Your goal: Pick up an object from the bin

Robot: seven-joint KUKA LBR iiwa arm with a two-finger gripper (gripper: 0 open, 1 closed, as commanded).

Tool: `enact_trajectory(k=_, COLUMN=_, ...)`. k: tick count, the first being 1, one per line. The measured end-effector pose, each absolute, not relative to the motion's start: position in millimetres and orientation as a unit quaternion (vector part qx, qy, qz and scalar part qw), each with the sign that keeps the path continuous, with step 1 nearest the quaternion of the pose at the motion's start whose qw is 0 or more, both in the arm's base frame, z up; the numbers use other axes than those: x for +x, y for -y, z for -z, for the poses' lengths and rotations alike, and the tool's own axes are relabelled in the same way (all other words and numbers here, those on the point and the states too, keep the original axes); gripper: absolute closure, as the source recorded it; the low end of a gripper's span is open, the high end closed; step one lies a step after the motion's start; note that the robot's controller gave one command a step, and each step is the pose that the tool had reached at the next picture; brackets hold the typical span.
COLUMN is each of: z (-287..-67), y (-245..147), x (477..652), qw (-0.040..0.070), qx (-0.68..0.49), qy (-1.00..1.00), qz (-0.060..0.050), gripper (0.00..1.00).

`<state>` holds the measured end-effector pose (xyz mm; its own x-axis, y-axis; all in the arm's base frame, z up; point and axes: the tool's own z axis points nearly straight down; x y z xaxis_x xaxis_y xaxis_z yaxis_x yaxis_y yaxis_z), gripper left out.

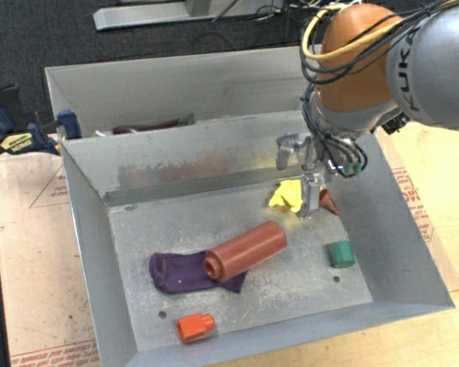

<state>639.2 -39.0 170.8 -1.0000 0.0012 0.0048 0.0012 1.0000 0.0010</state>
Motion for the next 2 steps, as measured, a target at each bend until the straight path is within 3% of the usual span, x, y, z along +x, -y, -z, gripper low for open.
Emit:
enact_trajectory(k=1, z=-176, y=39, x=640.3, qw=-0.001, qx=0.000, qy=1.000, qz=0.000, gripper=0.00)
enact_trajectory(k=2, z=-154, y=57, x=637.0, qw=-0.003, qx=0.020, qy=1.000, qz=0.001, gripper=0.00)
